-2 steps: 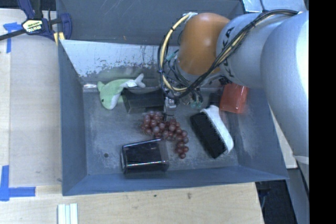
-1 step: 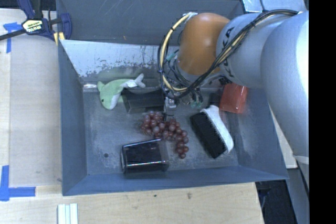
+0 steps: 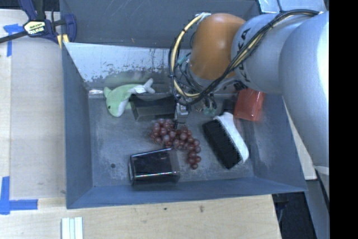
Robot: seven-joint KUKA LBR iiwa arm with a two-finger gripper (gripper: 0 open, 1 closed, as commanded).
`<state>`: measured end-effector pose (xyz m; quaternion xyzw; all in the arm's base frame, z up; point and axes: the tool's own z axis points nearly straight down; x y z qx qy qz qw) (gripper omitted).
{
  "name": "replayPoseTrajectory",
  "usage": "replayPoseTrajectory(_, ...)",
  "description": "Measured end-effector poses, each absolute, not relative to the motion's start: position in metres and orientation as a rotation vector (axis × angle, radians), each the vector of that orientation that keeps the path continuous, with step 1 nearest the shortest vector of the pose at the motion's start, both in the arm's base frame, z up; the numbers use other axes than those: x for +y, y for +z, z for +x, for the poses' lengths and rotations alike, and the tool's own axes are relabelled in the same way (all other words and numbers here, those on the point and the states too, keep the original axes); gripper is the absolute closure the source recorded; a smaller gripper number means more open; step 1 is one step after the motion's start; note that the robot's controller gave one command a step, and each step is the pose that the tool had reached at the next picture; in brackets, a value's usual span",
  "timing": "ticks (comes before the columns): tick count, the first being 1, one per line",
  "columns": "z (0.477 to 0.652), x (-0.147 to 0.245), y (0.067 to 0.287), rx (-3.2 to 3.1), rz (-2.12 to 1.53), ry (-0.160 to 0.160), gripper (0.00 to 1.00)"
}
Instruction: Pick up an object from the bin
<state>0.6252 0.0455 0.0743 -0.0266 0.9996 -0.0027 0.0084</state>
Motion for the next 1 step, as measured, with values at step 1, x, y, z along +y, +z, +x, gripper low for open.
replayPoseTrajectory(1, 0.6224, 0.0454, 0.0847, 3.132, -0.084, -0.008, 1.0)
